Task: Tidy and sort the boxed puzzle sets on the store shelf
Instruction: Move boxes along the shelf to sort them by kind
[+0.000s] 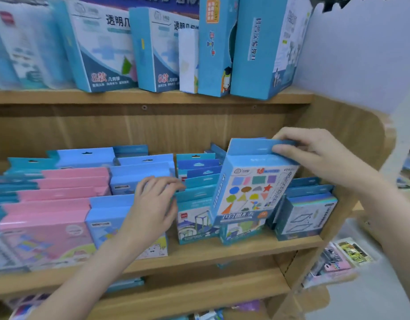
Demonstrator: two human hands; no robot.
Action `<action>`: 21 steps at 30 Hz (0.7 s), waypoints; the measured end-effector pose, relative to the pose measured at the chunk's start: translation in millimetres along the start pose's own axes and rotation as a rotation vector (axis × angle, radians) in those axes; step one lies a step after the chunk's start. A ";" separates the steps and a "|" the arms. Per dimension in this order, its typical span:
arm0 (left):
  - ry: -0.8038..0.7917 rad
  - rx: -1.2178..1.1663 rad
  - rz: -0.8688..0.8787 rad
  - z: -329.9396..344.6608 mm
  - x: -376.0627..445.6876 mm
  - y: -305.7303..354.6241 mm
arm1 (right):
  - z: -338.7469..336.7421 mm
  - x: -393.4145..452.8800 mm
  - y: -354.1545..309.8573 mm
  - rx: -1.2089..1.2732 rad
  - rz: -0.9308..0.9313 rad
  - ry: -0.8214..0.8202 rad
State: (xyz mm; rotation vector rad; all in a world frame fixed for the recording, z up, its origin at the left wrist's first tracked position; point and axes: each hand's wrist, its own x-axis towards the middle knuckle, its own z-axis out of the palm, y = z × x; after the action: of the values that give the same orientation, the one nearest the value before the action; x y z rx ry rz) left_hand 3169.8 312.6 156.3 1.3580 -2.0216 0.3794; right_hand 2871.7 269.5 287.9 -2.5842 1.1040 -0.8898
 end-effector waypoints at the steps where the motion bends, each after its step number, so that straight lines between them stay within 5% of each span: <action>1: 0.003 0.020 -0.023 -3.6 -7.0 -5.1 | 8.4 4.3 -3.4 0.015 -0.021 -0.053; 10: 0.102 0.154 -0.298 -64.5 -104.3 -63.5 | 89.1 62.2 -57.2 0.111 -0.211 -0.383; 21: 0.128 0.291 -0.609 -144.6 -196.2 -176.6 | 208.4 121.1 -190.3 0.166 -0.334 -0.537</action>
State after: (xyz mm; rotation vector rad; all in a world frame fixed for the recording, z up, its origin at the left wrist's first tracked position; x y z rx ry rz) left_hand 3428.2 460.1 111.2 1.9838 -1.3906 0.4723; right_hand 3174.3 306.0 250.6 -2.6633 0.4434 -0.2796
